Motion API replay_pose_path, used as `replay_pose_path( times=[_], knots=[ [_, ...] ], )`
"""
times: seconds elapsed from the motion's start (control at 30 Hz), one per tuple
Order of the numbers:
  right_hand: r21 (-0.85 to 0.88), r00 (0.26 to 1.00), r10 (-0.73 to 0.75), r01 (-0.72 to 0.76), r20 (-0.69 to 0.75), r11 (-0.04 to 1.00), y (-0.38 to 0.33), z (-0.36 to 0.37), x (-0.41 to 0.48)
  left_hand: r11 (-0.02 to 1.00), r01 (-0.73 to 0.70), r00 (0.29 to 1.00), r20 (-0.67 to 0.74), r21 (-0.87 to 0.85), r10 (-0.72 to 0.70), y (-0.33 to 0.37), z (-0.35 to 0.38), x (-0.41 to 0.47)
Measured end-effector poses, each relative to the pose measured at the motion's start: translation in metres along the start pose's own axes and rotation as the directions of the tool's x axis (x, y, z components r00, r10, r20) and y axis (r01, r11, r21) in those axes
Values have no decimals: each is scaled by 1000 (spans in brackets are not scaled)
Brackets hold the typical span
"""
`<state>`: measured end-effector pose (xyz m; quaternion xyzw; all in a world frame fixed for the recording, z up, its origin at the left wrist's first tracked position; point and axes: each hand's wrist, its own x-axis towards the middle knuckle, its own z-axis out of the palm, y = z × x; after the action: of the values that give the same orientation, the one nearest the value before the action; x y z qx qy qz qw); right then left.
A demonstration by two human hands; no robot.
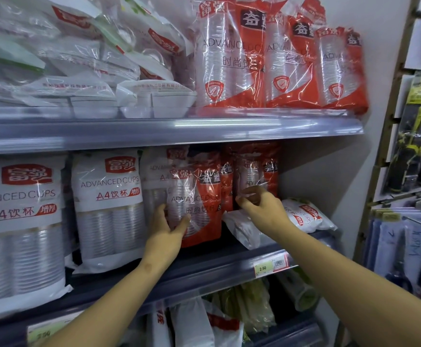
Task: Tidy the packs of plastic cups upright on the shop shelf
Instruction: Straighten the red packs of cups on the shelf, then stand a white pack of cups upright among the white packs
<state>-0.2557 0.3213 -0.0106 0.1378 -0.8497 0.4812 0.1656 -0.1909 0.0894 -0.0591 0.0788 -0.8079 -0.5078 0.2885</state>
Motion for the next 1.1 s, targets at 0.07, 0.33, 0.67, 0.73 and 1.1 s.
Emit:
replay_pose_path(
  times=[0.07, 0.33, 0.67, 0.73, 1.1],
  knots=[
    [-20, 997, 12, -14, -79, 1000, 6, -7, -1, 1000, 1, 1000, 6, -5, -1, 2, 1, 0],
    [-1, 893, 269, -289, -360, 957, 44, -54, -1, 998, 22, 999, 48, 62, -25, 1, 9, 2],
    [14, 861, 388, -407, -329, 914, 80, -76, -16, 994, 31, 998, 44, 100, -35, 4, 11, 1],
    [12, 867, 382, -399, -321, 917, 81, -78, -18, 993, 39, 997, 57, 113, -45, 5, 11, 1],
    [37, 856, 430, -439, -287, 898, 83, -85, -33, 993, 63, 991, 114, 100, -74, 4, 7, -5]
  ],
)
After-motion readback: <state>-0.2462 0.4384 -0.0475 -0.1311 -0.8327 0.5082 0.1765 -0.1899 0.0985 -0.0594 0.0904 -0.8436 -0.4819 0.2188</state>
